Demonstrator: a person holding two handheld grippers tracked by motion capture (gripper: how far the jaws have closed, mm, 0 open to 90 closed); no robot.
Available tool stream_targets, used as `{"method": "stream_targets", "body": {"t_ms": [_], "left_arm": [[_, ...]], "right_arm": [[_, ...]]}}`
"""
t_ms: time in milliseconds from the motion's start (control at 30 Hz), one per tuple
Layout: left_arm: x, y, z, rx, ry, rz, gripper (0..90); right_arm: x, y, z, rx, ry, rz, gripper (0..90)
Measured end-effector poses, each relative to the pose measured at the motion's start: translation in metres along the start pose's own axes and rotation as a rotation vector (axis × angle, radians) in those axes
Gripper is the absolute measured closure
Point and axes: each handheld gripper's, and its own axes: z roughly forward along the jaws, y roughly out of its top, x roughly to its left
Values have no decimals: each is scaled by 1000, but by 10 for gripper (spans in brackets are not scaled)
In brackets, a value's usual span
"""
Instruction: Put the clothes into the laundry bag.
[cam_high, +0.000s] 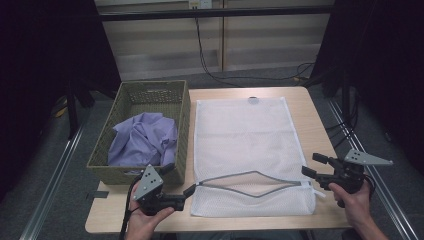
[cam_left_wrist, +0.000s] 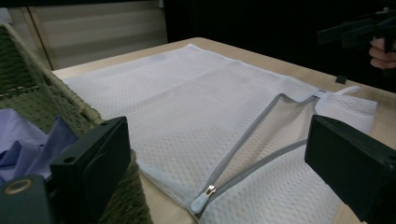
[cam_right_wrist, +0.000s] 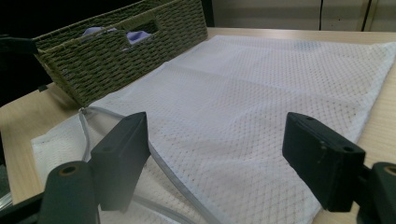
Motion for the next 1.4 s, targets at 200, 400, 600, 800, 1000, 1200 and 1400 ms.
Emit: {"method": "stream_targets", "body": {"t_ms": [200,400,600,800,1000,1200,1400], "left_arm": [[1,1,2,-17,-48,-28,90],[-1,1,4,-7,-51,-10,82],[0,0,2,-14,-50,-21,77],[-2,1,-1,-14,-41,-4,67],[-2,-1,-3,-8,-41,-2,65],[-1,-1,-3,-4,-41,-6,64],[-1,-2,-1,13,-31,5,65]], "right_arm": [[-1,-1,1,15,31,4,245],[1,0,4,20,42,-18,267],[8,-1,11,49,105,-33,286],[17,-1,19,106,169,-16,323],[28,1,25,124,214,-43,387],[34,-1,36,152,276,-53,447],[40,0,48,184,323,-71,453]]}}
